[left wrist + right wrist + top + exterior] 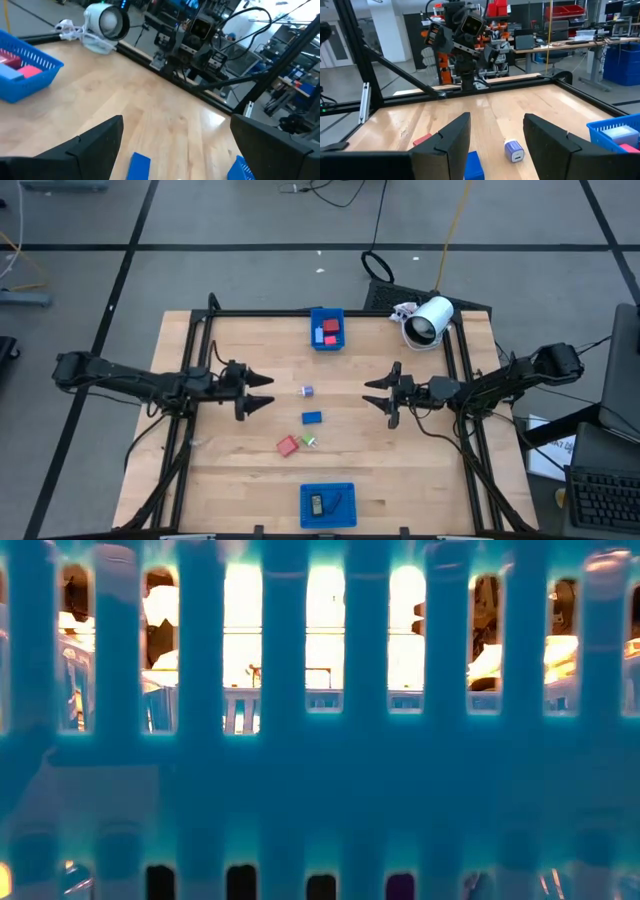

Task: Pick & Place Office items
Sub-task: Put the red charger adapter into the top blue bin

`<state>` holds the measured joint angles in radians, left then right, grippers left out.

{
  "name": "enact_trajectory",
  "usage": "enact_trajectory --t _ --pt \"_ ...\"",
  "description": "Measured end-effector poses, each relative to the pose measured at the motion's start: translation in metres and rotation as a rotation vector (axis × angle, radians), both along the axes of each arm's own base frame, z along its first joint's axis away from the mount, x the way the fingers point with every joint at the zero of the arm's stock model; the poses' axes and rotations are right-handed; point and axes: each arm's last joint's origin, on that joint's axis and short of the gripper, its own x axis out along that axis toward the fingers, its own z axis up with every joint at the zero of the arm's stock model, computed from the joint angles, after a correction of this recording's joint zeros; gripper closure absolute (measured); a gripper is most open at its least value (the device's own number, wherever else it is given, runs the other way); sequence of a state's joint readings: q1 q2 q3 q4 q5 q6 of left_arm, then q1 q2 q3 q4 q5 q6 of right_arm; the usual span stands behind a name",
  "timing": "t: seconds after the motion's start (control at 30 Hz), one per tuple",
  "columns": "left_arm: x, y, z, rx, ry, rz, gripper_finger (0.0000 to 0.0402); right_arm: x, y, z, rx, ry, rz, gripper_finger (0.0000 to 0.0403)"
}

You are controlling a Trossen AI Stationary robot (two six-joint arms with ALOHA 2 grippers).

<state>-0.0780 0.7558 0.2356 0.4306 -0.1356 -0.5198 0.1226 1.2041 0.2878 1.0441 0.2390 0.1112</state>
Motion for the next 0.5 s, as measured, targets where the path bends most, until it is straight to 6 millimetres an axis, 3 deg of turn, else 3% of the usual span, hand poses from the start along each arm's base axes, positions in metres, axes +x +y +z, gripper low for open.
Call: enact_trajectory --t 0.27,0.5 --pt "0.015 -0.002 -0.018 -0.111 0.085 0.066 0.0026 0.000 0.000 0.000 0.000 -0.003 0.002 0.0232" --pt "0.036 -0.021 -0.036 -0.121 0.200 -0.070 0.0046 0.000 0.000 0.000 0.000 -0.003 0.003 0.0232"
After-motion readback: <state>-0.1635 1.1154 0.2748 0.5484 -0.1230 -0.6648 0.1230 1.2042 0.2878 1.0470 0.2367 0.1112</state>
